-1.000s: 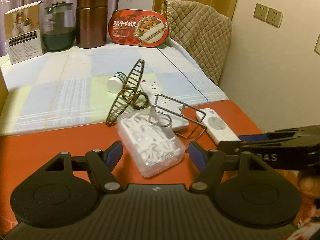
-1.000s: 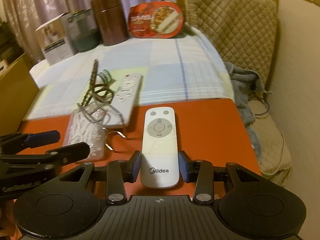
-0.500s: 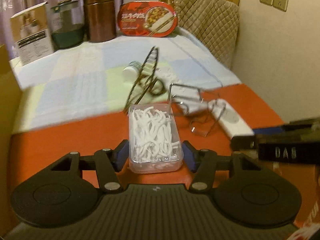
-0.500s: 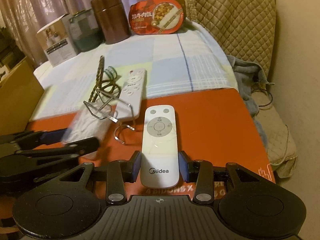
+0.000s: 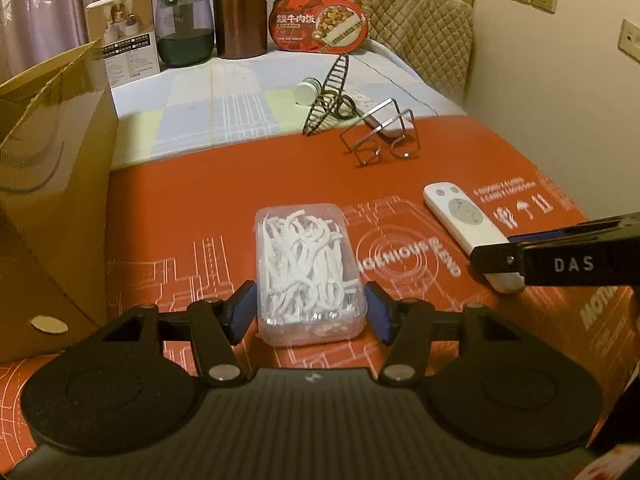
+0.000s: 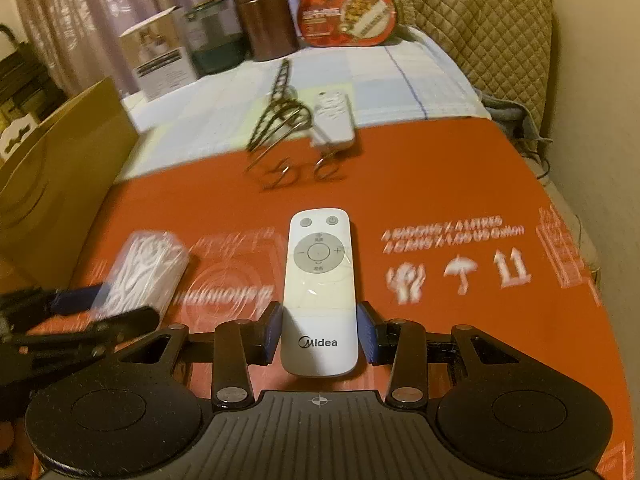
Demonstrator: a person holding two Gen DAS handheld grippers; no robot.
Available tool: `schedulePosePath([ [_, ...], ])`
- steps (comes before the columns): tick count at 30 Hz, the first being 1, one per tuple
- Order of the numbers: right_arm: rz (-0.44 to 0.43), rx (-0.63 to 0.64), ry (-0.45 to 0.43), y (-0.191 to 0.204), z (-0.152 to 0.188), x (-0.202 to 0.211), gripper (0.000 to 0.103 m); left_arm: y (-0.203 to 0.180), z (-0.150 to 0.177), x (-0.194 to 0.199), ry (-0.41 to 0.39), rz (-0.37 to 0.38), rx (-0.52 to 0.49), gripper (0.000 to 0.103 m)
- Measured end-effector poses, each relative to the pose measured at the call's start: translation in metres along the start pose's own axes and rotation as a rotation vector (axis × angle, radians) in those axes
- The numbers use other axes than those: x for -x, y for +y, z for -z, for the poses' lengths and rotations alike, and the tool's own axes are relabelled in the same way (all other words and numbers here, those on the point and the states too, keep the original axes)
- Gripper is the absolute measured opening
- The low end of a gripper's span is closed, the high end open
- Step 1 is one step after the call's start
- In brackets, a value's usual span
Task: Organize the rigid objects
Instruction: 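Lift the floss box with the left gripper while the right lifts the remote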
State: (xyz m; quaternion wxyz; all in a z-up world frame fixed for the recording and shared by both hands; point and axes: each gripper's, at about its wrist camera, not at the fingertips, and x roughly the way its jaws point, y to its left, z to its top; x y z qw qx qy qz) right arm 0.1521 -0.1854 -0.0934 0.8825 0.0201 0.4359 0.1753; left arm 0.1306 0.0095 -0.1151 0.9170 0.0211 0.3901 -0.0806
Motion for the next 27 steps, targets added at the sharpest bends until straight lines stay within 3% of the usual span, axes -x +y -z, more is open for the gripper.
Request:
schedulePosePath([
  [3,-0.004,-0.012,-0.018,0.001,0.003,0.000,0.038,0.000,0.003,-0.003,-0.013,-0.009,-0.011,0.061],
  [7,0.021,0.006,-0.043,0.002,-0.001,-0.007,0.046,0.001,0.001,-0.002,-0.037,-0.010,-0.013,0.061],
  [13,0.055,0.132,-0.058,0.020,0.001,-0.018,0.048,0.005,-0.003,-0.003,-0.053,-0.008,-0.007,0.061],
  [22,0.072,0.162,-0.073,0.021,0.004,-0.023,0.047,0.003,-0.007,-0.012,-0.065,-0.008,-0.044,0.061],
  [25,0.080,0.167,-0.072,0.022,0.003,-0.024,0.038,0.003,-0.008,-0.016,-0.066,-0.009,-0.052,0.061],
  [27,0.079,0.159,-0.071,0.022,0.002,-0.024,0.038,0.002,-0.008,-0.018,-0.059,-0.006,-0.054,0.061],
])
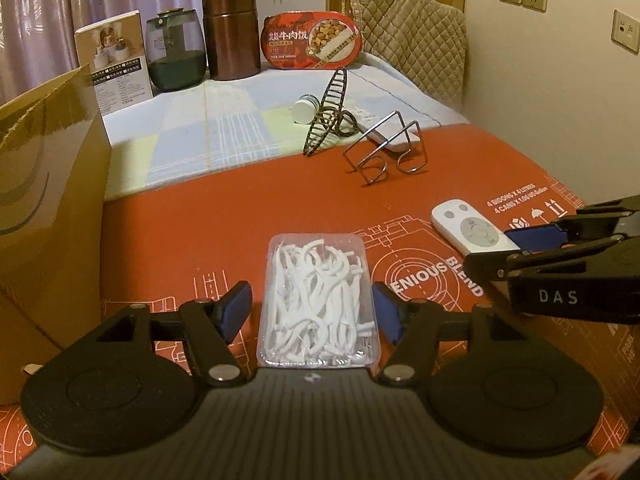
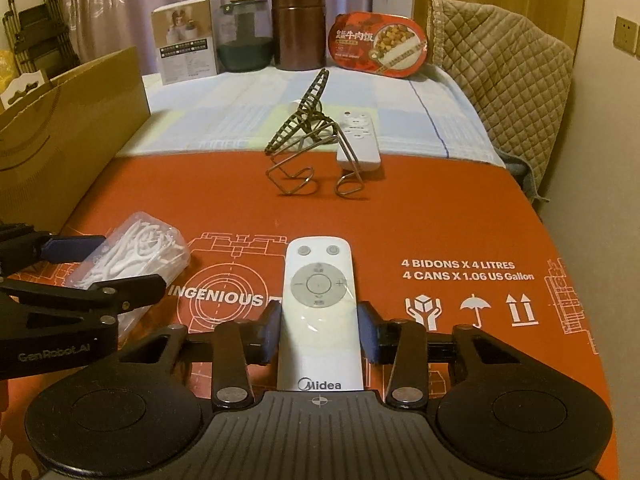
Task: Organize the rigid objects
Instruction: 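Lift the floss box with the left gripper while the right lifts the remote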
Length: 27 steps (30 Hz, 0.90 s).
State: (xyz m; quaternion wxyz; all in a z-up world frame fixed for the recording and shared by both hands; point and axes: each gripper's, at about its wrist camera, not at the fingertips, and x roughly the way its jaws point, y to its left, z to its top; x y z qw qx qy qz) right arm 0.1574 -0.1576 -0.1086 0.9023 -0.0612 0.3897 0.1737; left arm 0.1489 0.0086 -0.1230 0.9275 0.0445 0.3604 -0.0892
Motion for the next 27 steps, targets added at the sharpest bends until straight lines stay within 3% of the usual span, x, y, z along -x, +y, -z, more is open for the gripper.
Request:
schedulePosePath([
  [4,0.007,0.006,0.003,0.001,0.000,0.000,0.038,-0.001,0.002,-0.002,0.010,0.005,-0.008,0.053],
  [10,0.002,-0.022,0.011,0.001,-0.001,0.002,0.037,-0.001,0.002,0.002,0.022,0.015,0.012,0.052],
  [17,-0.018,-0.056,-0.078,0.004,-0.011,0.028,0.037,0.000,-0.004,0.021,-0.009,0.018,0.012,0.052],
  [27,-0.066,-0.066,-0.134,0.020,-0.027,0.054,0.037,0.008,-0.033,0.064,-0.068,0.024,0.039,0.052],
])
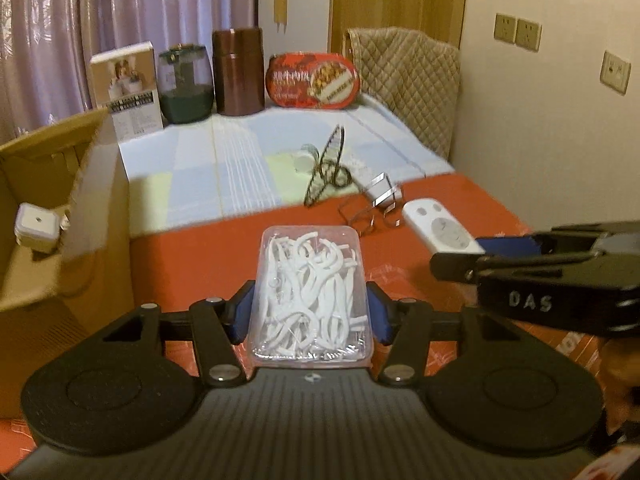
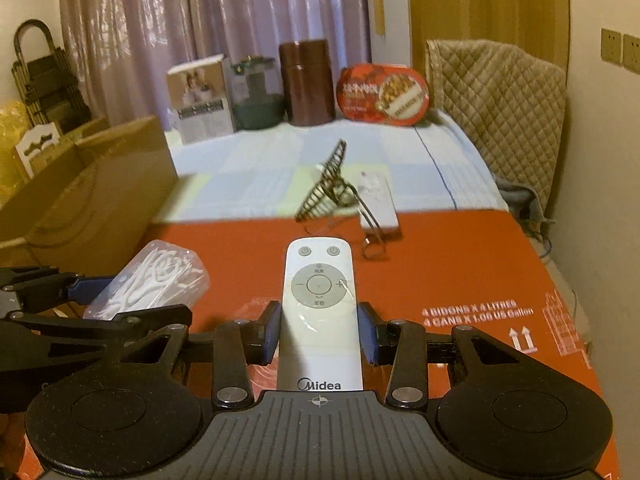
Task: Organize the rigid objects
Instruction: 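Lift the floss box with the left gripper while the right lifts the remote, then carry the floss box and Midea remote over the cardboard box with both grippers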
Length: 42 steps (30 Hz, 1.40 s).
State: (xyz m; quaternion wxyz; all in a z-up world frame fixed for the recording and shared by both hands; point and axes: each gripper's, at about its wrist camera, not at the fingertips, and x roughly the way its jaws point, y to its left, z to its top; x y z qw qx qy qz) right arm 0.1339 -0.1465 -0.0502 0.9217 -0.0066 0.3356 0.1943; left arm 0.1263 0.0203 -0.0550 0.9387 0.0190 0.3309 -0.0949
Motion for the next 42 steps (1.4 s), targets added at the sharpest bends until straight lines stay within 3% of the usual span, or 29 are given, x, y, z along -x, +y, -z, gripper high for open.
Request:
schedulePosePath([
  [11,-0.121,0.006,-0.061,0.047,-0.046,0.039,0.037,0.047,-0.041,0.065,-0.068,-0.054,0.005,0.052],
  [23,-0.325,0.098,-0.039,0.156,-0.097,0.021,0.037,0.157,-0.051,0.110,-0.023,-0.274,0.027,0.052],
  [32,-0.362,0.161,0.027,0.213,-0.111,-0.020,0.037,0.208,-0.036,0.114,0.005,-0.296,0.070,0.052],
  [42,-0.353,0.216,0.101,0.242,-0.110,-0.068,0.037,0.245,-0.032,0.089,0.038,-0.278,0.087,0.052],
])
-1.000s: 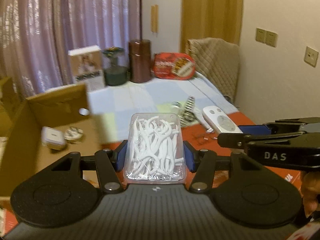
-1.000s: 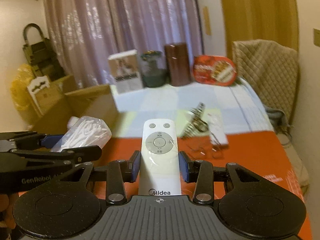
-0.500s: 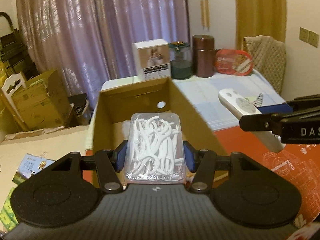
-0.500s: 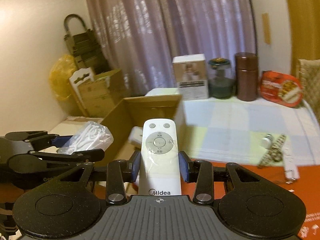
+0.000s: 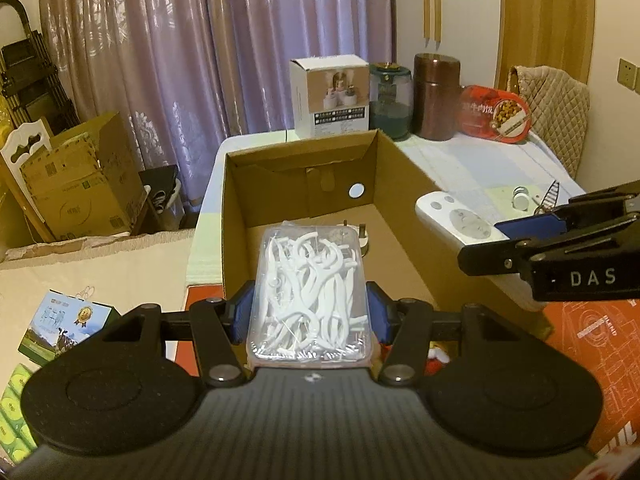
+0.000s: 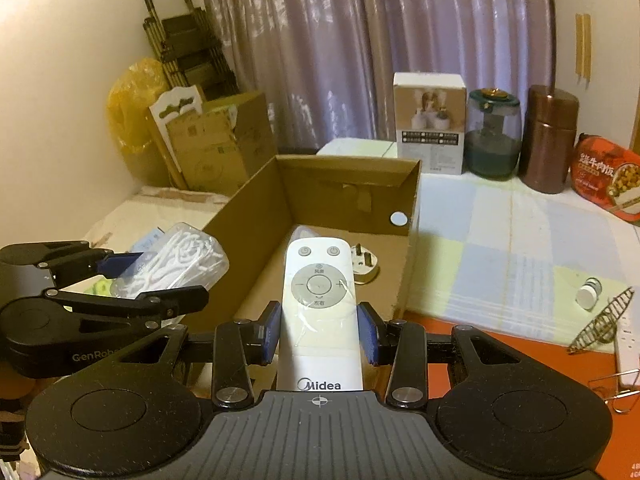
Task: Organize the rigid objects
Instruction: 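Carry the floss box and Midea remote over the cardboard box with both grippers, then open the left gripper to drop the floss box while the right drops the remote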
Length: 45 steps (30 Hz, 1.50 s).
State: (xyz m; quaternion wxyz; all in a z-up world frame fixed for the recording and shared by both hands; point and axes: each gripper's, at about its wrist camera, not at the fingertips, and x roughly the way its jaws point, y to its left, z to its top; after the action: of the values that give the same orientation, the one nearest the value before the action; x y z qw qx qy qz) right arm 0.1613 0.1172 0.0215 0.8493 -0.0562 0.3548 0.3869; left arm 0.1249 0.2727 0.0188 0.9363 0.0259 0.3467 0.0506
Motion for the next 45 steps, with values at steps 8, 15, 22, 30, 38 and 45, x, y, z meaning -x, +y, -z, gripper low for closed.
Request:
schedulePosePath([
  [8,0.014,0.002,0.017,-0.007,0.002,-0.020,0.037,0.004,0.000,-0.021,0.016,0.005,-0.018,0.052],
  [15,0.022,-0.002,0.014,-0.011,0.001,-0.029,0.037,0.003,-0.001,-0.038,0.028,0.007,-0.030,0.052],
  [22,0.022,-0.013,0.018,-0.015,0.002,-0.035,0.037,0.003,-0.004,-0.046,-0.003,-0.022,-0.023,0.065],
  [30,0.019,-0.017,0.015,-0.016,0.002,-0.033,0.037,0.014,-0.009,-0.030,-0.040,-0.042,0.022,0.064],
  [38,0.014,-0.012,0.009,-0.011,0.001,-0.029,0.037,0.012,-0.008,-0.023,-0.038,-0.039,0.018,0.064],
  [45,0.018,-0.013,0.006,-0.011,0.000,-0.028,0.037,0.010,-0.006,-0.022,-0.035,-0.031,0.015,0.064],
])
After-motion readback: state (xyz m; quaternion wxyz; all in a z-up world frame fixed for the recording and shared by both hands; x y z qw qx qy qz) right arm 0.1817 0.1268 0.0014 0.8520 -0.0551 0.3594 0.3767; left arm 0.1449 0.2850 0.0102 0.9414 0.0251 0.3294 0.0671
